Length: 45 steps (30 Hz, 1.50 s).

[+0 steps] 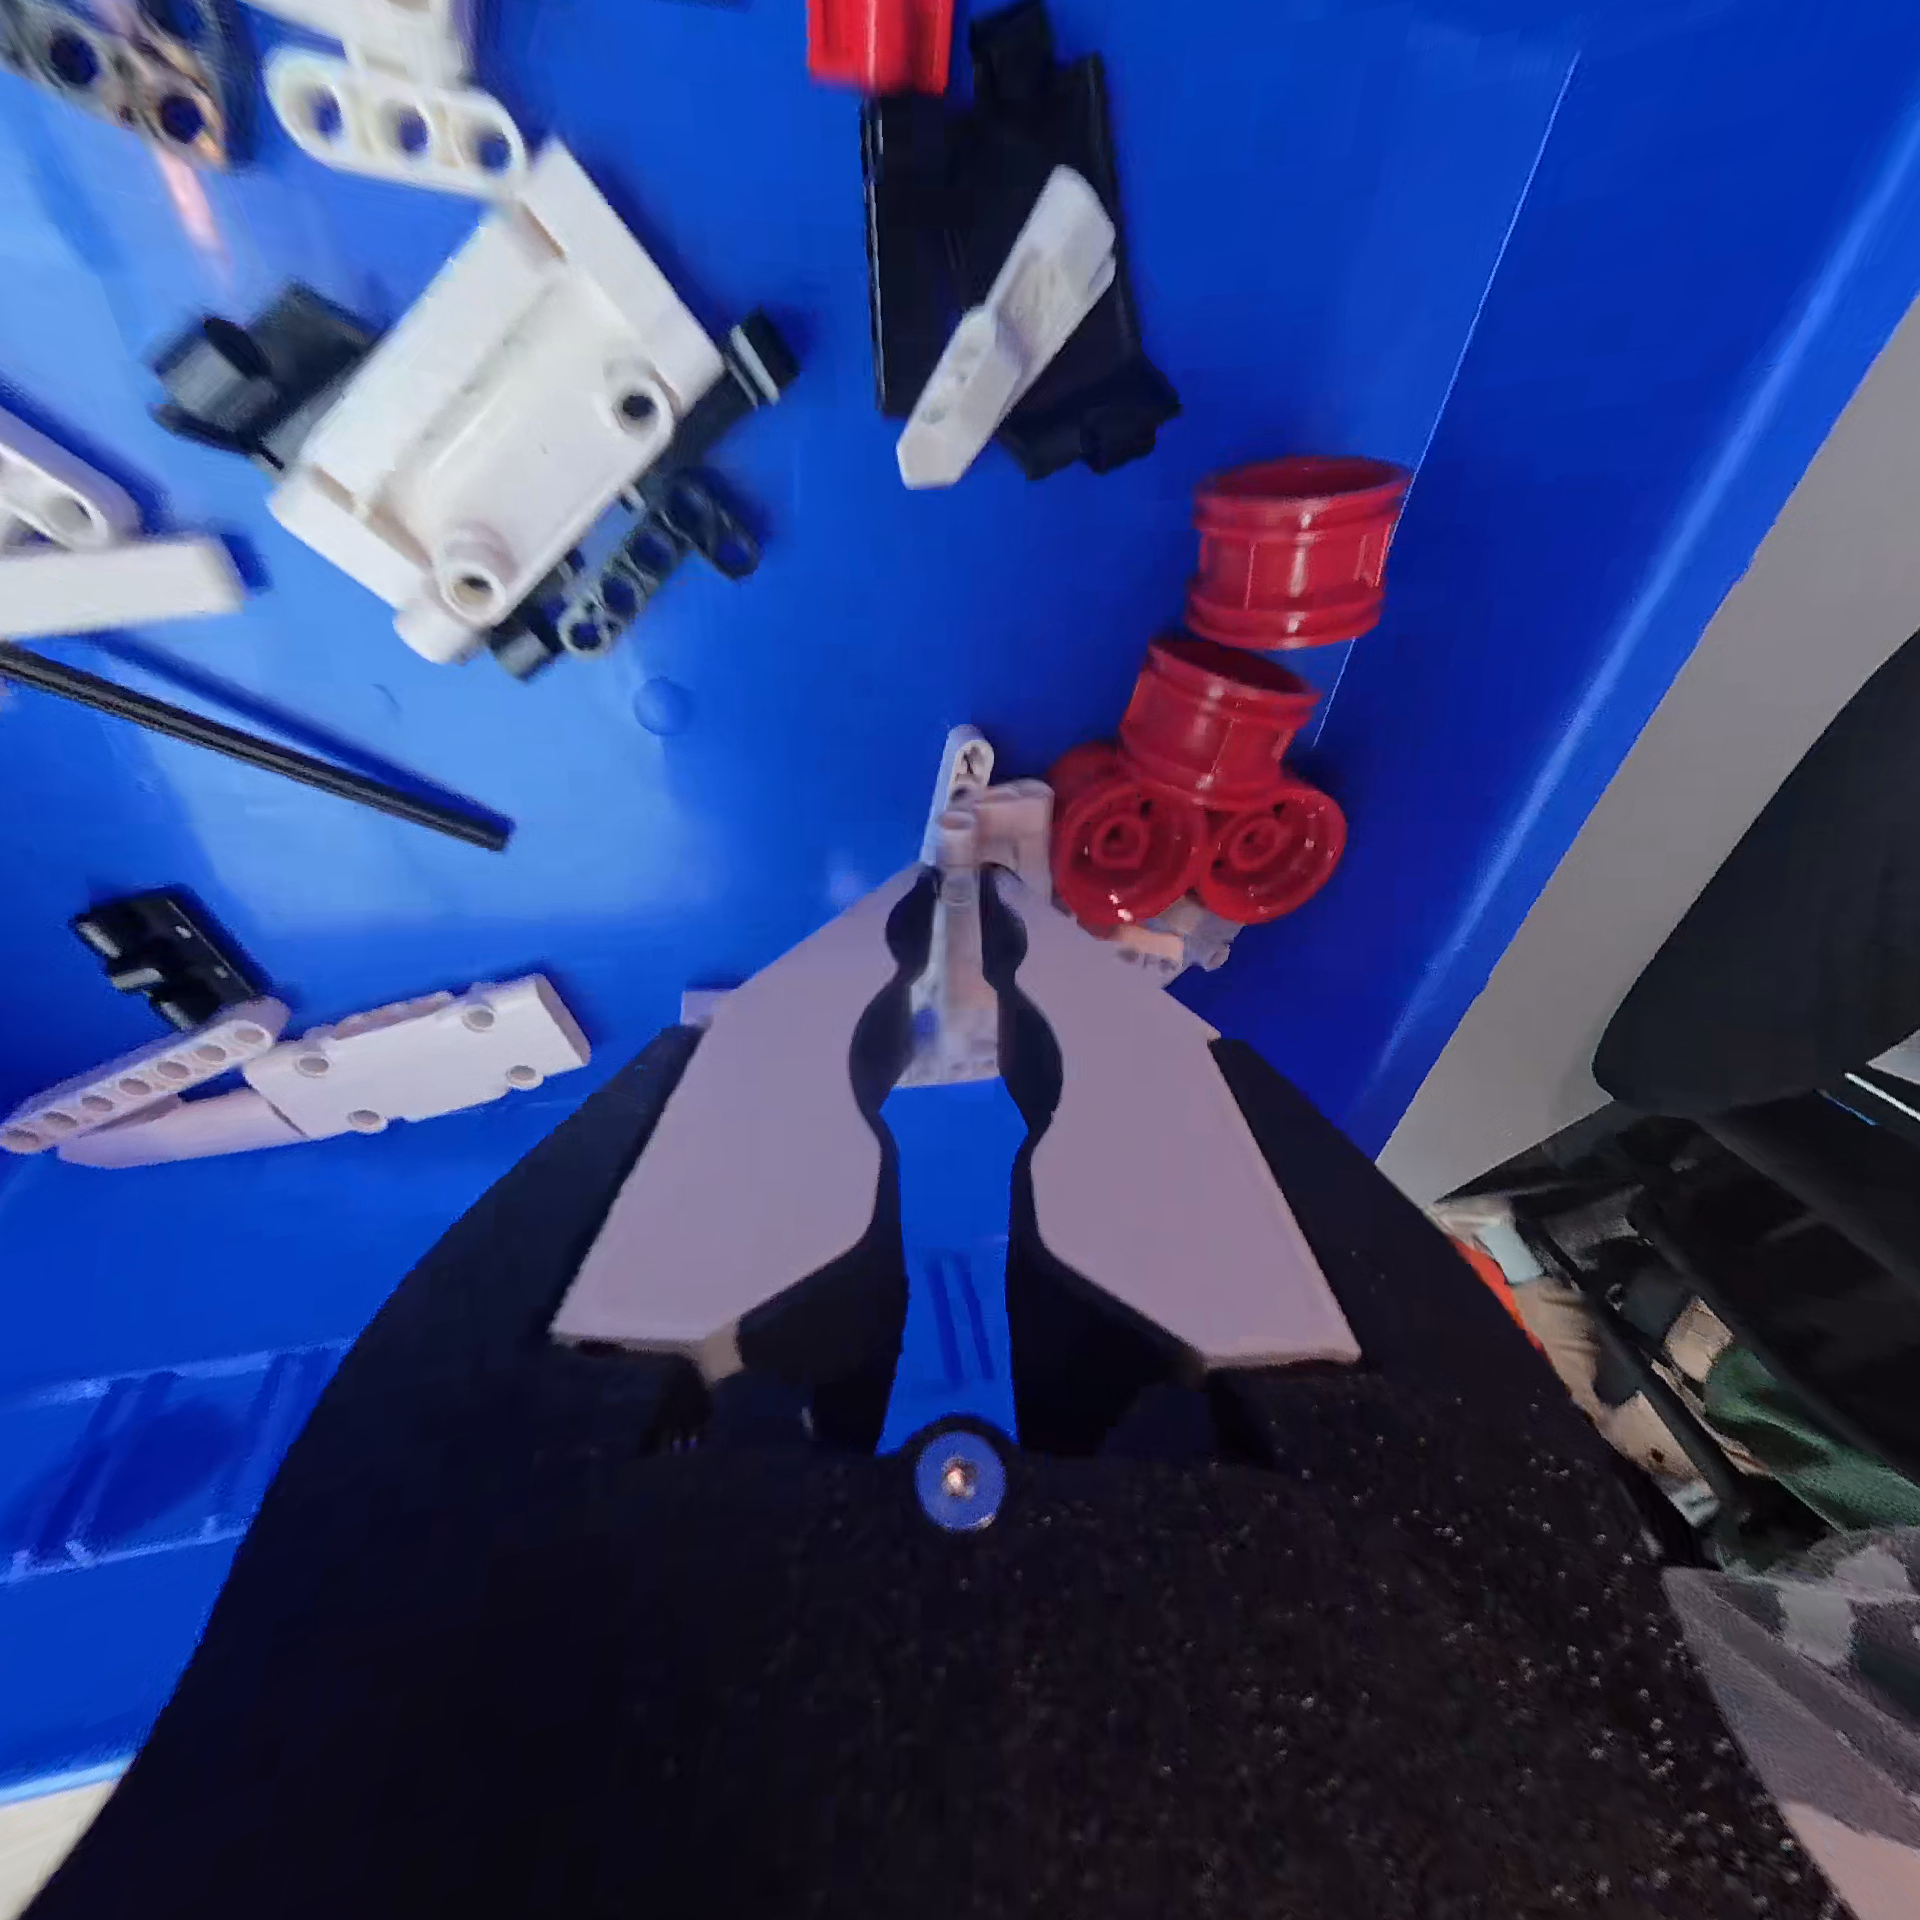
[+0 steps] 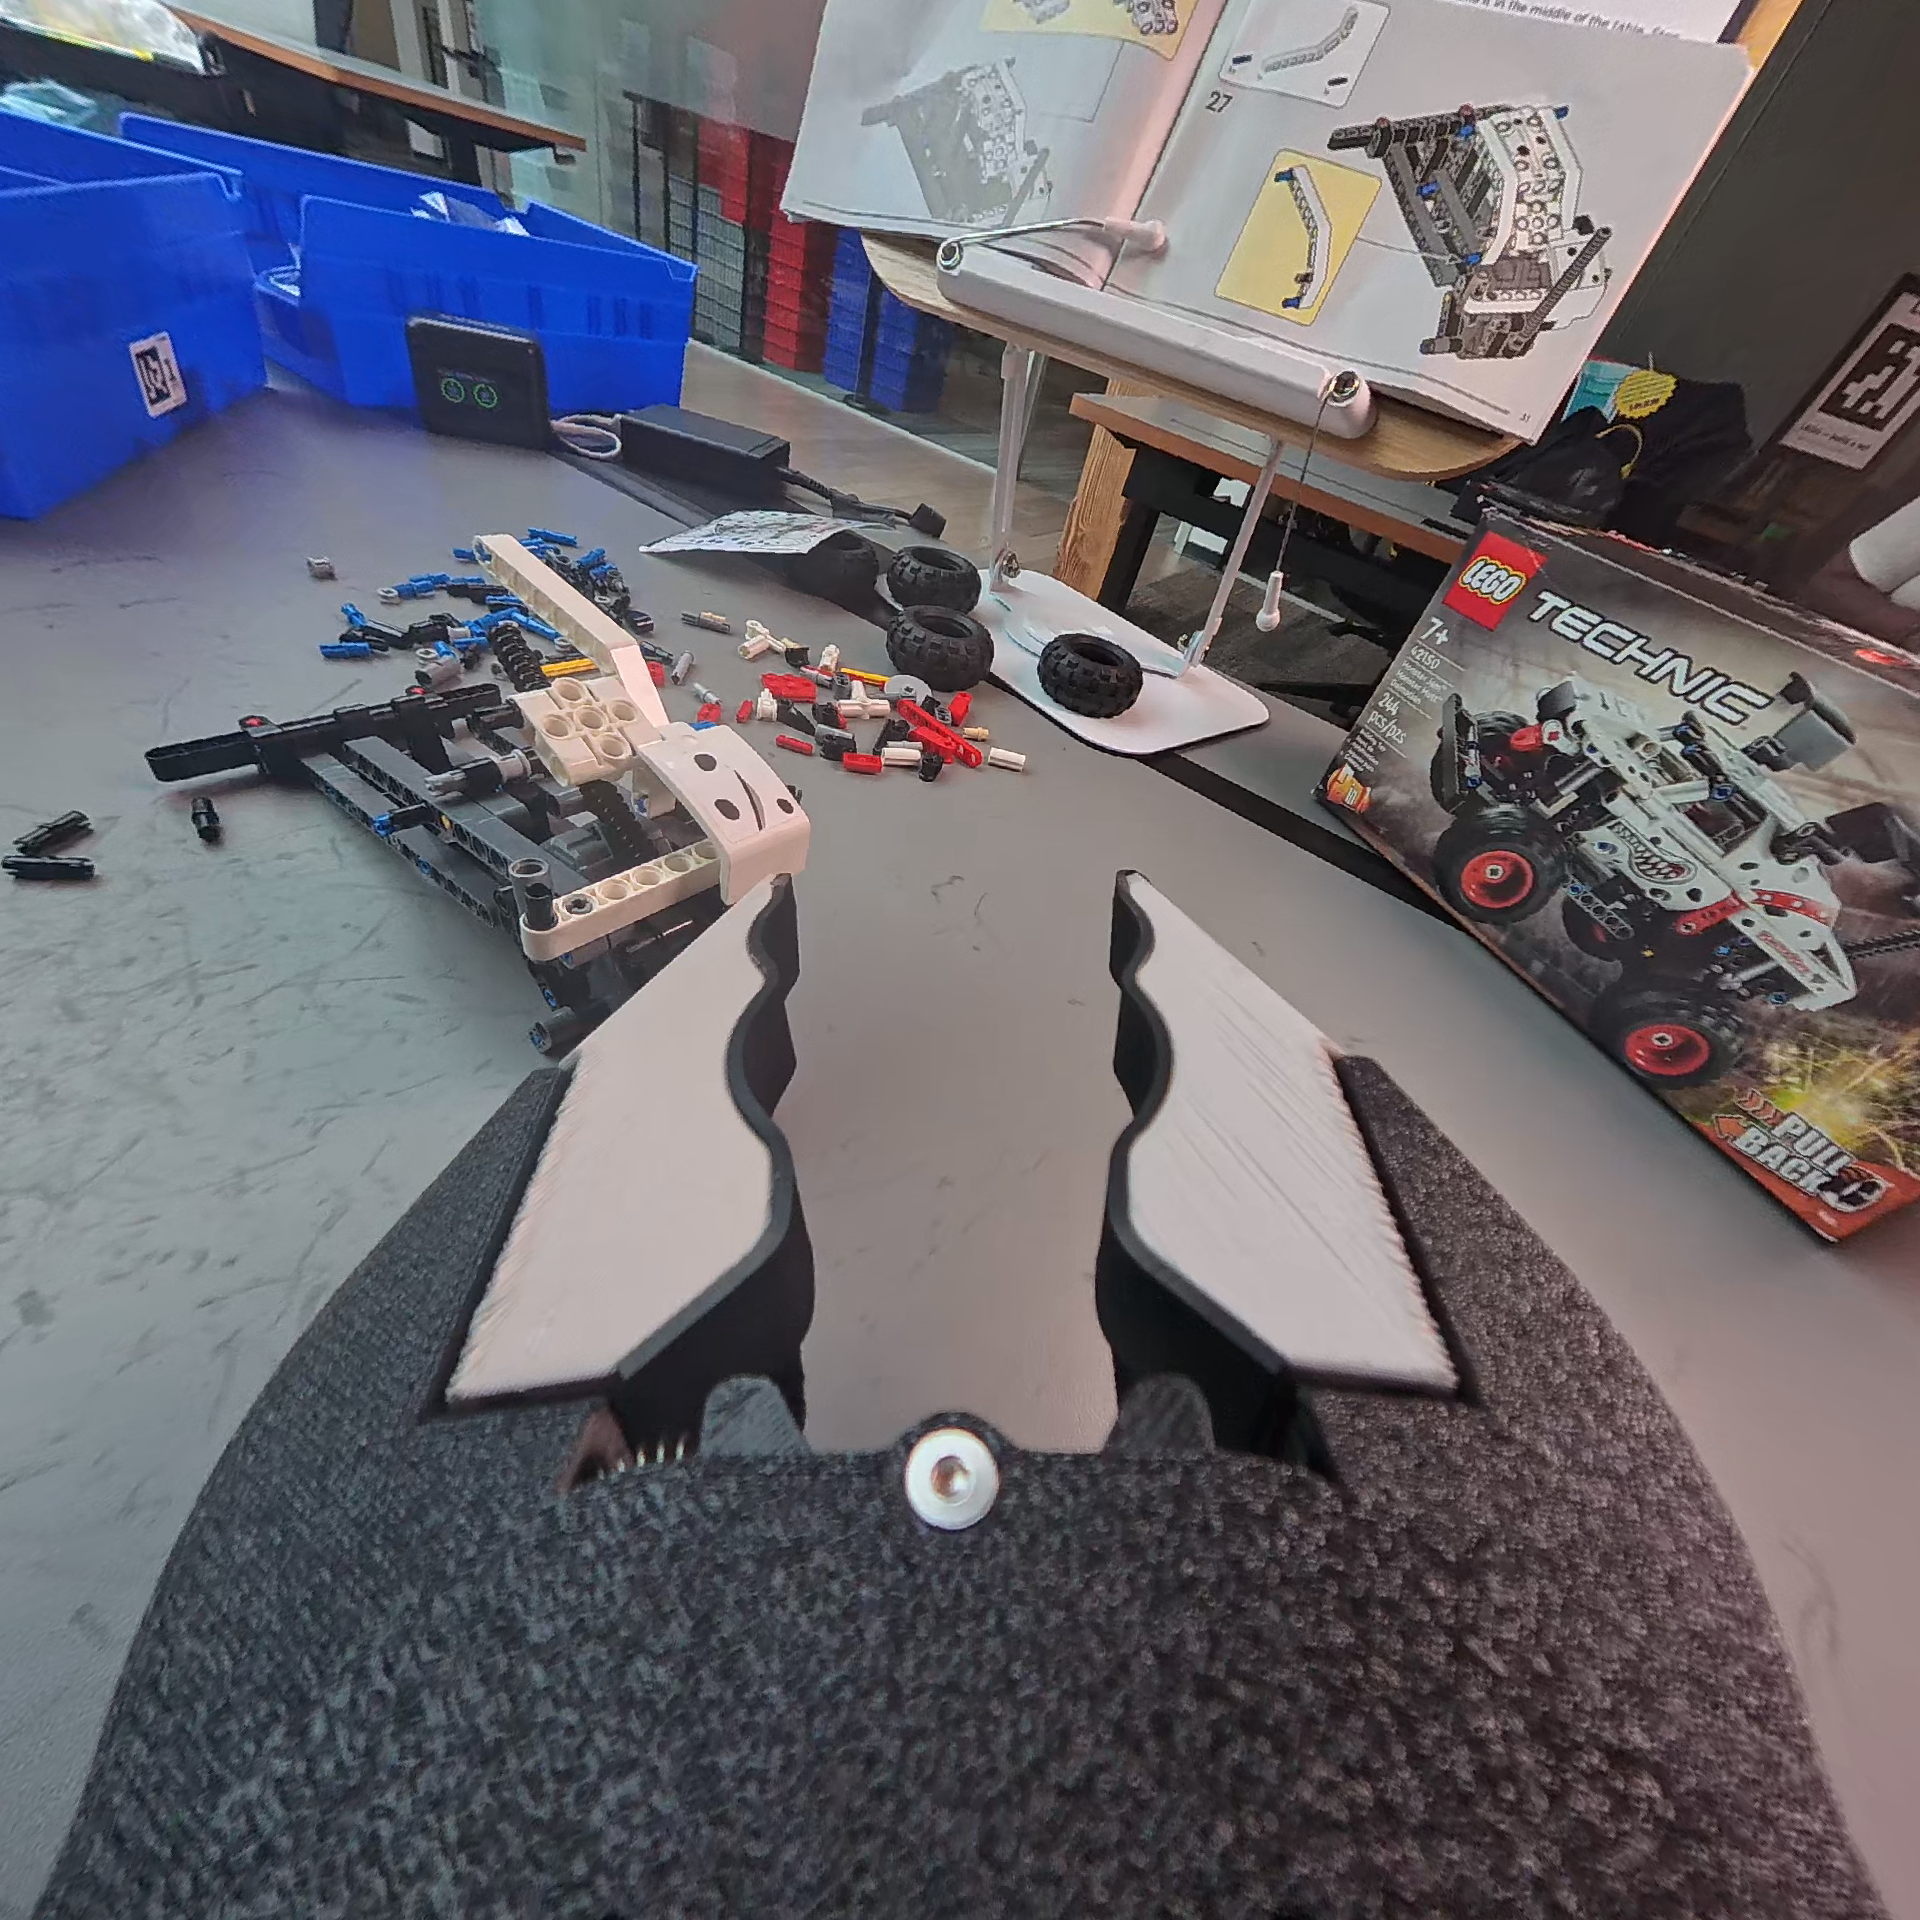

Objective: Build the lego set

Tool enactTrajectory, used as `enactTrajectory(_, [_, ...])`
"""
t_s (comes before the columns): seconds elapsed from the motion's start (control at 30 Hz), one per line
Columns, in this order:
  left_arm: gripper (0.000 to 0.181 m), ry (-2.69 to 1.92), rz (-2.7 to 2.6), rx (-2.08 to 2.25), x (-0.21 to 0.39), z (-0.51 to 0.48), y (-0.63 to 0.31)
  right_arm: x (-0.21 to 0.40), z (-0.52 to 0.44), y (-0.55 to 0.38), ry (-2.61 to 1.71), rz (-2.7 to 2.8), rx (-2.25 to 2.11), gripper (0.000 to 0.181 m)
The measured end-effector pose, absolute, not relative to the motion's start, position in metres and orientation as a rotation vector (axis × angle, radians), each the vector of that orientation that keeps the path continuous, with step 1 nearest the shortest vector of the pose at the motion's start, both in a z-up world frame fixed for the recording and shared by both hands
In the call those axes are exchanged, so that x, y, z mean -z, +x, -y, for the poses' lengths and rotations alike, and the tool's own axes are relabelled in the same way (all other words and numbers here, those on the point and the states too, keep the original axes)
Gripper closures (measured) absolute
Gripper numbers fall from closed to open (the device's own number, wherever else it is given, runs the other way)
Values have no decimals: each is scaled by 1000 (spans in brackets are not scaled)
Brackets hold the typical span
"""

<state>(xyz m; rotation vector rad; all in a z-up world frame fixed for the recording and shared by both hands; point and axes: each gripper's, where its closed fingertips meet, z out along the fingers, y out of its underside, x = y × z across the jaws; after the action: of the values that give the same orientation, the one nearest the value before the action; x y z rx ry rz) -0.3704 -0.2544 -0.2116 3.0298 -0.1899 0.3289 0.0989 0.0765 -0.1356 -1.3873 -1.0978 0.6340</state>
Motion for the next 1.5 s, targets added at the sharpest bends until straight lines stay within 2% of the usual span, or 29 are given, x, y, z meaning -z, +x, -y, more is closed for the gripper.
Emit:
enactTrajectory(0.2, [165, 3473, 164, -211, 169, 175, -387, 136, -77, 99, -1387, 1100, -633, 121])
enactTrajectory(0.3, [156, 3521, 153, -60, 161, 170, -404, 136, -76, 99, -1386, 1099, -632, 121])
enactTrajectory(0.73, [153, 3126, 306, -16, 198, 245, -406, 137, -76, 98, -1389, 1111, -619, 122])
enactTrajectory(0.87, [150, 2986, 336, -304, 194, 270, -378, 138, -76, 98, -1389, 1111, -609, 122])
enactTrajectory(1.07, [134, 2800, 511, -340, 191, 296, -345, 138, -78, 98, -1395, 1105, -596, 122])
enactTrajectory(1.27, [142, 2744, 684, -120, 214, 298, -337, 140, -78, 97, -1396, 1108, -570, 123])
enactTrajectory(1.3, [147, 2726, 705, -77, 218, 299, -339, 140, -78, 97, -1395, 1112, -564, 123])
enactTrajectory(1.37, [173, 2708, 729, -40, 226, 300, -342, 141, -78, 96, -1392, 1122, -550, 123])
enactTrajectory(1.5, [173, 2887, 673, 35, 213, 273, -362, 143, -76, 94, -1381, 1140, -527, 123])
